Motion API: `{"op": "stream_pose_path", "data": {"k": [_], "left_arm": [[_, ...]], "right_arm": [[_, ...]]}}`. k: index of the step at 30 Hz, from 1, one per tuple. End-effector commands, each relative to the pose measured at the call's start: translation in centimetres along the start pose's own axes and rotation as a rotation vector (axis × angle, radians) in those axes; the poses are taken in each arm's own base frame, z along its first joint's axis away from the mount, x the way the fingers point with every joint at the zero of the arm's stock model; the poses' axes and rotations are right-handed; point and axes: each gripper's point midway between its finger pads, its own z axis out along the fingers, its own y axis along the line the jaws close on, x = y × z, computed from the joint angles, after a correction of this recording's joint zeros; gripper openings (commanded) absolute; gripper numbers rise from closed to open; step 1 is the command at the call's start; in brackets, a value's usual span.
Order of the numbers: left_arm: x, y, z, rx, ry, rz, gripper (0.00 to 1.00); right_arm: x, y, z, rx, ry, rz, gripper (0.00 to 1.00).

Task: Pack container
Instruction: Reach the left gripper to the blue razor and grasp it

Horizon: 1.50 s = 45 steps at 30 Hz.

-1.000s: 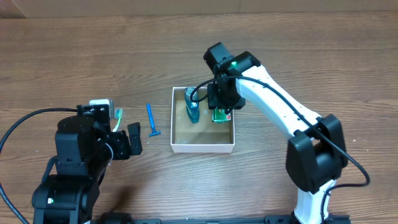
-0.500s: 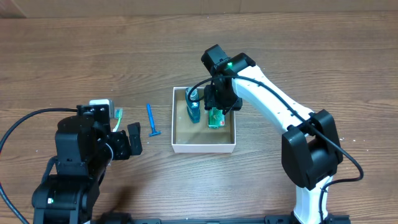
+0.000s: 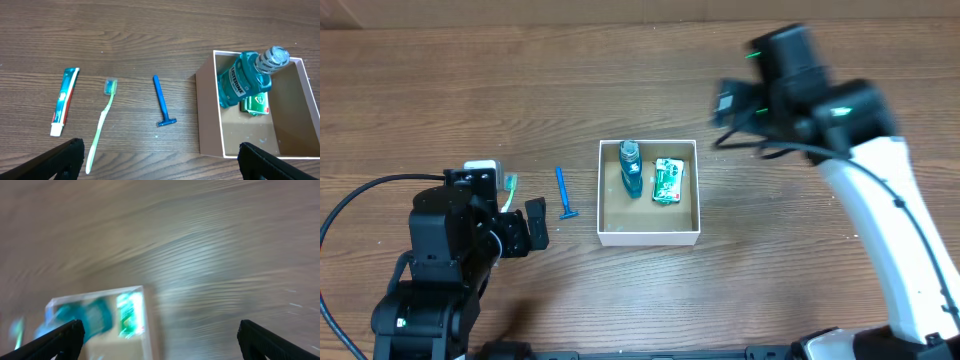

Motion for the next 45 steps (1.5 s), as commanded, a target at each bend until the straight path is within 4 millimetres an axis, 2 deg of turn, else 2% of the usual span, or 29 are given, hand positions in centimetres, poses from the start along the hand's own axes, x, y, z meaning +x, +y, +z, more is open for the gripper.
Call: {"op": "stream_pose_path", "data": {"k": [1,5,7,10,14,18,21,24,28,39,44,45], "left_arm": [[-0.9,0.0,-0.6,-0.012,-0.031,0.006,1.0],[-0.1,-0.1,-0.1,-0.005,0.028,0.003,1.0],[0.3,0.1,0.8,-0.019,0.099,-0.019,1.0],[0.2,0.1,2.7,-0.033,0.17,-0.058,1.0],[0.6,0.2,7.3,-0.048,0.291,-0.08,1.0],[2.0,-0.2,12.5,-0.038,0.41,-0.081,1.0],[2.9,-0.8,16.7,-0.033,0.493,-0.072,1.0],[2.6,-2.0,20.2,-0.032,0.57,-0.05,1.0],[3.2,-1.9,22.9,-0.08,0.643,-0.109,1.0],[8.0,-1.2,25.9,-0.126,0.8,-0.153,1.0],[8.5,-1.2,26.0,-0.125,0.818,-0.156,1.0],[8.6,-1.2,25.9,-0.126,0.823,-0.156,0.92]], "right_arm": [[-0.8,-5.3,0.4,0.115,0.03,0.112,1.0],[-0.2,-8.7,-1.2,0.148,0.012,0.158,1.0],[1.6,-10.6,-2.1,0.138,0.02,0.167,1.0],[4.3,-12.0,-1.6,0.124,0.077,0.203,1.0],[9.1,-14.0,1.2,0.15,0.211,0.227,1.0],[11.0,-13.9,3.3,0.123,0.264,0.209,1.0],[11.3,-13.4,3.7,0.088,0.279,0.189,1.0],[11.3,-13.4,3.7,0.087,0.279,0.187,1.0],[11.5,-13.4,3.7,0.09,0.284,0.187,1.0],[11.4,-13.4,3.7,0.089,0.281,0.187,1.0],[11.4,-13.4,3.7,0.088,0.28,0.187,1.0],[11.4,-13.4,3.7,0.088,0.28,0.187,1.0]]}}
